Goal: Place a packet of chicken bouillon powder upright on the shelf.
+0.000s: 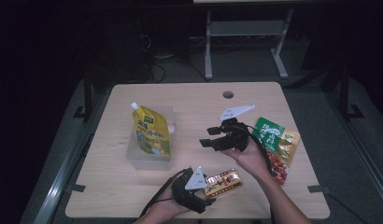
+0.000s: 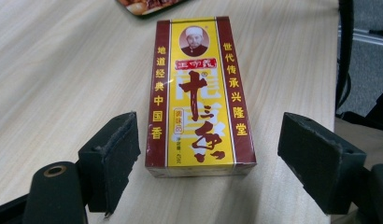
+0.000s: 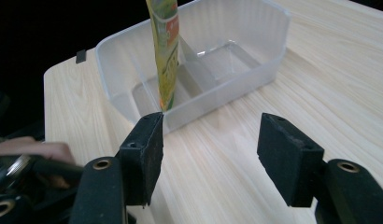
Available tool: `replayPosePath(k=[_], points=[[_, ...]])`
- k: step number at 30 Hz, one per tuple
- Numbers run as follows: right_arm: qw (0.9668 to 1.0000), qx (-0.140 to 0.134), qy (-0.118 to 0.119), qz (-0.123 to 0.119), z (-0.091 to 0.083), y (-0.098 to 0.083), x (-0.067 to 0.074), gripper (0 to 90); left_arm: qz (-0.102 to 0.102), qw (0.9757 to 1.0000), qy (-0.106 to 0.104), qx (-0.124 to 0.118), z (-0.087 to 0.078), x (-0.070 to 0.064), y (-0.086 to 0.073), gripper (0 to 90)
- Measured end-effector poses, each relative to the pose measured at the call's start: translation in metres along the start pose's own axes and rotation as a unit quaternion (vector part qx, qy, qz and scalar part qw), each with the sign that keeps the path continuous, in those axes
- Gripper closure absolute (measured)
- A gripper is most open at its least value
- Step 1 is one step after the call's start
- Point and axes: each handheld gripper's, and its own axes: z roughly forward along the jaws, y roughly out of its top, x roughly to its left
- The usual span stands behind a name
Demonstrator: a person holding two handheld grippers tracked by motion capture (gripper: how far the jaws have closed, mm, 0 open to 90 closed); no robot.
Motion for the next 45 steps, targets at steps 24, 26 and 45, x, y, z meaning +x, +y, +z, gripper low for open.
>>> replayPosePath(k=[24,26,45], points=[[0.9971,-0.004,-0.041,0.064,-0.052,-0.096,-0.01,31.8,0.008,0.9996,0.008,0.027,0.011,0.002,-0.002,26.9],[0.9965,-0.005,-0.045,0.07,-0.053,-0.101,-0.008,31.1,0.018,0.9991,0.011,0.037,0.012,0.002,-0.002,27.0],[0.9939,-0.003,-0.05,0.099,-0.054,-0.125,-0.005,29.3,0.014,0.9984,0.011,0.054,0.017,0.003,0.0,30.1]])
